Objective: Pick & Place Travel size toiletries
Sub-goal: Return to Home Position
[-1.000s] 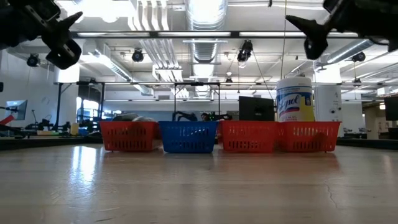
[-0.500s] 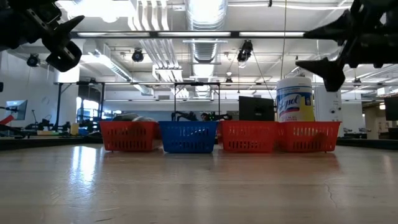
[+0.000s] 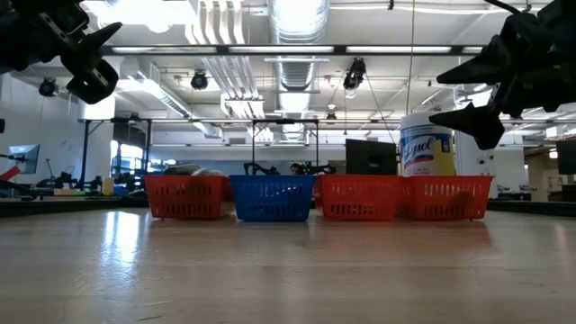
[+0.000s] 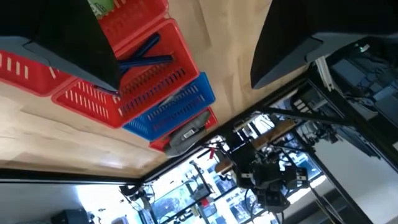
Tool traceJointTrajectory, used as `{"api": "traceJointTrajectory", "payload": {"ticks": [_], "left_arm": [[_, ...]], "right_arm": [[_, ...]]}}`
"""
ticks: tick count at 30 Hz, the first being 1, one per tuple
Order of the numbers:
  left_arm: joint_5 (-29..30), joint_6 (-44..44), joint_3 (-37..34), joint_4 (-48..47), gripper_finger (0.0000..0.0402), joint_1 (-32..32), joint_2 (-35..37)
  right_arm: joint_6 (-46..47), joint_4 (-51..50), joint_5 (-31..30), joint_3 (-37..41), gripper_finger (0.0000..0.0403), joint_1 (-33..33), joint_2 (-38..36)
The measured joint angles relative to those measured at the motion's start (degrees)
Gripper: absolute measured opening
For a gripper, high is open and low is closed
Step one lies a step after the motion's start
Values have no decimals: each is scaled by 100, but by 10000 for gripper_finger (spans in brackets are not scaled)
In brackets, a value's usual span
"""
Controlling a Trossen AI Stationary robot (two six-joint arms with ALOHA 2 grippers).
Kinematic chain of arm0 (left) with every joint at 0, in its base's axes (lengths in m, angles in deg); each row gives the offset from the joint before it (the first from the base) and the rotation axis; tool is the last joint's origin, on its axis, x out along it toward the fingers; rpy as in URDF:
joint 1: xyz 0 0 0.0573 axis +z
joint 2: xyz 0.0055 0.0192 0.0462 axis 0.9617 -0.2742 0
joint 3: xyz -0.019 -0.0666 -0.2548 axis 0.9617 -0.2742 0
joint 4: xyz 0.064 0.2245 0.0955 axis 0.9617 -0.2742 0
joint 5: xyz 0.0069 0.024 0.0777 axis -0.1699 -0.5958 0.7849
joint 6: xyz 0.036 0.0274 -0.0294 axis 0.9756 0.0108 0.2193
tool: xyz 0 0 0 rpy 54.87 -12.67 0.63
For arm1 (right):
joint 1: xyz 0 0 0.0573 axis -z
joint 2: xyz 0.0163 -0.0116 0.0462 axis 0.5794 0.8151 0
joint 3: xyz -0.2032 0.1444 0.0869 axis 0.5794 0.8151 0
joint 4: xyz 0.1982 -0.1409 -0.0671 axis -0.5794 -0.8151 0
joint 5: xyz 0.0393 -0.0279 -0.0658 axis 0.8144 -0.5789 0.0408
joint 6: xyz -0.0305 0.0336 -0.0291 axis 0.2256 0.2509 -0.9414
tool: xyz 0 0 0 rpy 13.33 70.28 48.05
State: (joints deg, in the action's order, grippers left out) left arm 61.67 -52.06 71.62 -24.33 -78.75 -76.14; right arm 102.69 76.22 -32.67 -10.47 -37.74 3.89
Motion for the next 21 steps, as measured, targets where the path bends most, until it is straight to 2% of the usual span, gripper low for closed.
{"api": "traceJointTrajectory", "payload": {"ticks": [5, 14, 18, 21], "left_arm": [[0, 0, 0, 0, 181, 2, 0], [0, 0, 0, 0, 181, 2, 0], [0, 0, 0, 2, 181, 2, 0], [-2, 0, 0, -1, 181, 4, 0]], "right_arm": [[2, 0, 0, 0, 355, 0, 2], [2, -14, 0, -1, 330, 0, -7], [-15, -309, -2, -5, 318, 41, -491], [-374, -714, -21, -2, 310, 67, -1089]]}}
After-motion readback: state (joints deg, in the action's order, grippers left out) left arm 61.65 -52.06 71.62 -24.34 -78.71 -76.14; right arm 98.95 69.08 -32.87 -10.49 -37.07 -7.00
